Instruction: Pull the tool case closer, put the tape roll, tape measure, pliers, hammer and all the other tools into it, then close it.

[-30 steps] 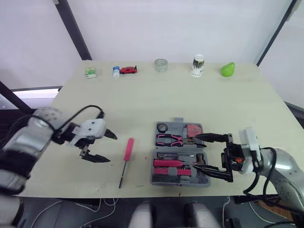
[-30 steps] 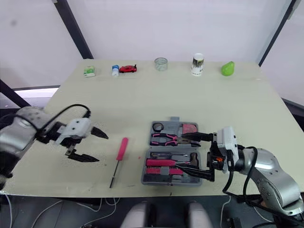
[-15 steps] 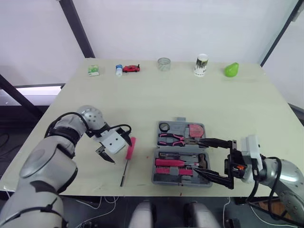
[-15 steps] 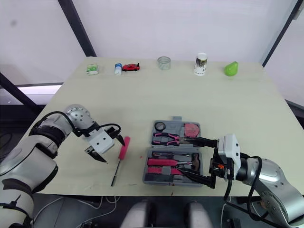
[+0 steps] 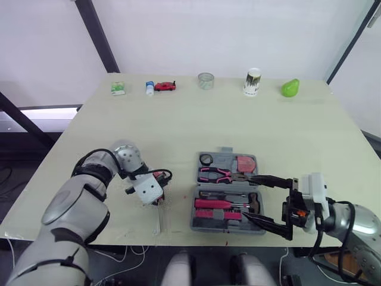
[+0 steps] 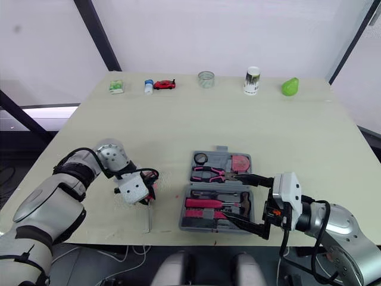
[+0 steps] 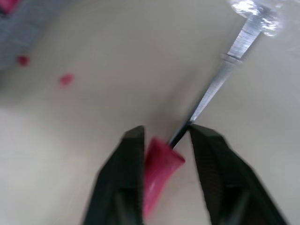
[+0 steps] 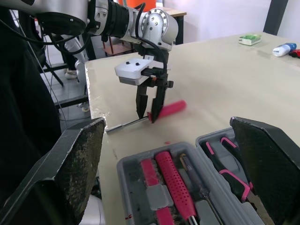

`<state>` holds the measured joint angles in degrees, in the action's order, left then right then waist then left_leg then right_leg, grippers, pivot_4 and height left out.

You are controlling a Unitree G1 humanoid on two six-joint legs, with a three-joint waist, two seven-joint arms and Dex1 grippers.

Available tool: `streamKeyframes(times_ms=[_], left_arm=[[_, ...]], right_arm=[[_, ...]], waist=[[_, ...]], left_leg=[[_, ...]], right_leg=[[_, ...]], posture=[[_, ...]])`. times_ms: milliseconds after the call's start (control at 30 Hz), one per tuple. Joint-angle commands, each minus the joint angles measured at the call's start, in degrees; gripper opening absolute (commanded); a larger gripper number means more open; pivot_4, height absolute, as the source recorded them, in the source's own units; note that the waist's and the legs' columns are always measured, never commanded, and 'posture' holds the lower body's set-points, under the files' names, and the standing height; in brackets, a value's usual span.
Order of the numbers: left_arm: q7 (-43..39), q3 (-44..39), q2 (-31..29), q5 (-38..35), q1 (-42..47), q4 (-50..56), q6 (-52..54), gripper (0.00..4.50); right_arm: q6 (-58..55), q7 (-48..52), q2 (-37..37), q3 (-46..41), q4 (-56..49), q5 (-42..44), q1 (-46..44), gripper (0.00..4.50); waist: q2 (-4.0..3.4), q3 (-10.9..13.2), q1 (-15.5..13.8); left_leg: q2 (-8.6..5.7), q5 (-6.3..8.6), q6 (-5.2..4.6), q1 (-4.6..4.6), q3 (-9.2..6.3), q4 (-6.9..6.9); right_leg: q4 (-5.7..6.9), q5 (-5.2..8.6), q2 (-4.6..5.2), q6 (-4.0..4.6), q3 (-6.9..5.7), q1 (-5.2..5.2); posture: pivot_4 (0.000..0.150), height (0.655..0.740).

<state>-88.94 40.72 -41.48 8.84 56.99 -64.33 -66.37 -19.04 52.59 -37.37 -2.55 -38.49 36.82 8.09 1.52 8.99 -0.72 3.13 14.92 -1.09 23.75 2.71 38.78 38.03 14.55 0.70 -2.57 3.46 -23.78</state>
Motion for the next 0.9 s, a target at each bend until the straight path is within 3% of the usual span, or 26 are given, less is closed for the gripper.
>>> streamKeyframes(times_ms=[33, 167, 333, 467, 600, 733, 833, 900], left_arm=[[-2.1, -4.0, -3.5, -2.1, -2.6, 1.3, 4.0, 0.02], [-3.3, -10.0, -10.3, -8.0, -9.0, 9.3, 14.5, 0.02], [-2.0, -16.8, -17.8, -15.3, -20.8, 27.8, 32.7, 0.02], [4.9, -25.7, -24.3, -21.2, -34.3, 44.2, 49.7, 0.02], [10.3, -33.3, -25.8, -25.1, -44.2, 54.0, 59.9, 0.02], [9.8, -36.2, -25.7, -25.9, -47.9, 57.2, 63.8, 1.26], [8.5, -35.6, -24.6, -24.0, -45.3, 54.6, 62.6, 2.67], [5.3, -32.2, -22.7, -19.8, -38.8, 48.0, 57.1, 3.61]], right_arm=[[1.0, 0.0, -0.5, -0.7, -2.3, 0.2, 0.2, 4.50], [1.1, 1.1, -0.7, 0.2, -0.9, 0.2, -1.0, 4.50], [1.6, 2.6, -0.3, 1.6, 1.6, -0.2, -3.0, 4.50], [1.8, 4.6, -0.1, 2.7, 4.0, 0.1, -5.3, 4.50], [1.7, 6.6, 0.0, 2.8, 6.2, 0.9, -7.1, 4.50], [1.7, 8.4, -0.2, 3.0, 7.8, 1.2, -8.3, 4.50], [1.7, 9.0, -0.2, 3.0, 8.5, 1.3, -9.0, 4.50], [1.7, 9.2, 0.0, 3.1, 8.7, 1.2, -9.3, 4.50]], waist=[[0.00, 0.0, 0.4], [-0.01, 0.0, 1.3], [0.00, 0.0, 2.0], [0.00, 0.0, 1.6], [-0.01, 0.0, 1.2], [-0.01, 0.0, 0.7], [-0.01, 0.0, 0.6], [-0.01, 0.0, 0.3]], left_leg=[[0.00, 0.00, 0.00, -0.01, 0.01, 0.00], [0.07, 0.00, 0.00, -0.02, -0.05, 0.01], [0.15, 0.00, 0.00, -0.01, -0.07, 0.00], [0.16, 0.00, 0.01, -0.01, -0.07, 0.03], [0.17, 0.00, 0.01, -0.04, -0.07, 0.08], [0.07, -0.01, 0.01, -0.05, -0.09, 0.17], [0.02, -0.01, 0.01, -0.05, -0.07, 0.21], [0.03, -0.01, 0.01, -0.05, -0.07, 0.26]], right_leg=[[0.00, 0.00, -0.01, 0.00, 0.01, 0.00], [0.10, 0.01, -0.05, 0.02, -0.05, -0.01], [0.21, 0.01, -0.01, 0.03, -0.13, -0.06], [0.29, 0.02, 0.19, 0.02, -0.22, -0.04], [0.34, 0.02, 0.23, 0.03, -0.29, -0.04], [0.45, 0.03, 0.23, 0.03, -0.32, -0.03], [0.47, 0.04, 0.18, 0.04, -0.30, -0.04], [0.49, 0.04, 0.16, 0.04, -0.31, -0.04]], posture=[[0.150, 0.7400], [0.150, 0.7400], [0.150, 0.7400], [0.150, 0.7400], [0.150, 0.7400], [0.150, 0.7400], [0.150, 0.7400], [0.150, 0.7400]])
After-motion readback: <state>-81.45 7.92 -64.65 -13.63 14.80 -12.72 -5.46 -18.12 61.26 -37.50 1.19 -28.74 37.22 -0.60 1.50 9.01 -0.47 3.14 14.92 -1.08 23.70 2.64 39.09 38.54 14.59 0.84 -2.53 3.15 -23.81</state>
